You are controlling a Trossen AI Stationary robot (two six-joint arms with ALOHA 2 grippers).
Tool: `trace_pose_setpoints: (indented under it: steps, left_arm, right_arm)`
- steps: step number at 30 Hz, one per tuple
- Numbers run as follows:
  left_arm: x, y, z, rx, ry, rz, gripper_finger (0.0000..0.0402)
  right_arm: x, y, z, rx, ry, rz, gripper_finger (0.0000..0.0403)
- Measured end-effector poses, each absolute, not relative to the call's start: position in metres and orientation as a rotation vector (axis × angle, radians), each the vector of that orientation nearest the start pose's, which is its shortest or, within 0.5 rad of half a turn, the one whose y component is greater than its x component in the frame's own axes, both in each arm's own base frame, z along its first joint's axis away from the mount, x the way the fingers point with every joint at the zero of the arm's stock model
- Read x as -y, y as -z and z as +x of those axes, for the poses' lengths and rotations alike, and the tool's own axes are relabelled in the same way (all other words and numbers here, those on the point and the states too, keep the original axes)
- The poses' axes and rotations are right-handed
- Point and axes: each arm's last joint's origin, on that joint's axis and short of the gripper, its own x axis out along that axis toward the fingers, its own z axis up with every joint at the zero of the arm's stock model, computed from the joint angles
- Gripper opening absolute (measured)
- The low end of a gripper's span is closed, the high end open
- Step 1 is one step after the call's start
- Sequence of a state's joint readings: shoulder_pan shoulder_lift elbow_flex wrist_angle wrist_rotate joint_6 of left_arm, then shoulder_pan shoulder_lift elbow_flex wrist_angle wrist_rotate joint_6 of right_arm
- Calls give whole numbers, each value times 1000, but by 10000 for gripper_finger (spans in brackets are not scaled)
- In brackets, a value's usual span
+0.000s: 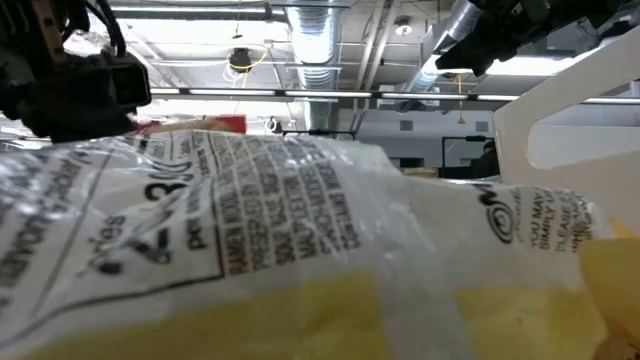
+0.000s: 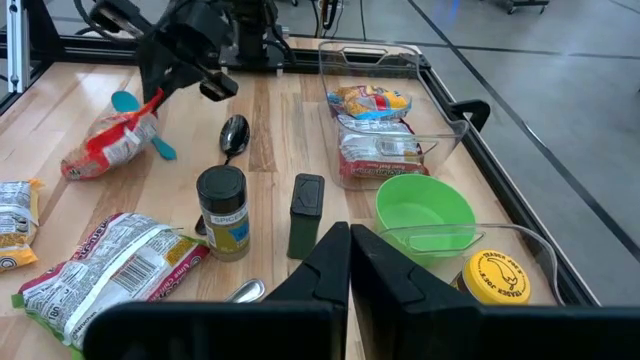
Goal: Pick & Place Food Item
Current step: Put the orange noodle pack in the left transparent bin
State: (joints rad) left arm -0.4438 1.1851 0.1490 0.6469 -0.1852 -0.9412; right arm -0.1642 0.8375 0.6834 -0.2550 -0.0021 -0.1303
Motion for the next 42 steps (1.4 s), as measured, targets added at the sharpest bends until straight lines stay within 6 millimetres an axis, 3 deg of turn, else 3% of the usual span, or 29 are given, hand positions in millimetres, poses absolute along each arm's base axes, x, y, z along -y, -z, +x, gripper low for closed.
trace_pose_setpoints:
  steps: [12,25,34,42]
  left_arm:
    - [76,-164,177,-104,178,-614,1]
    - [67,-188,177,196,3,-351,0]
    - [42,-196,182,293,-167,-265,0]
    - [5,-195,185,297,-517,-168,0]
  right_arm:
    - [30,-283,181,-418,133,-94,5]
    - [30,-283,181,-417,133,-95,5]
    - [30,-283,181,-417,133,-95,5]
    - [30,-283,181,-417,133,-95,5]
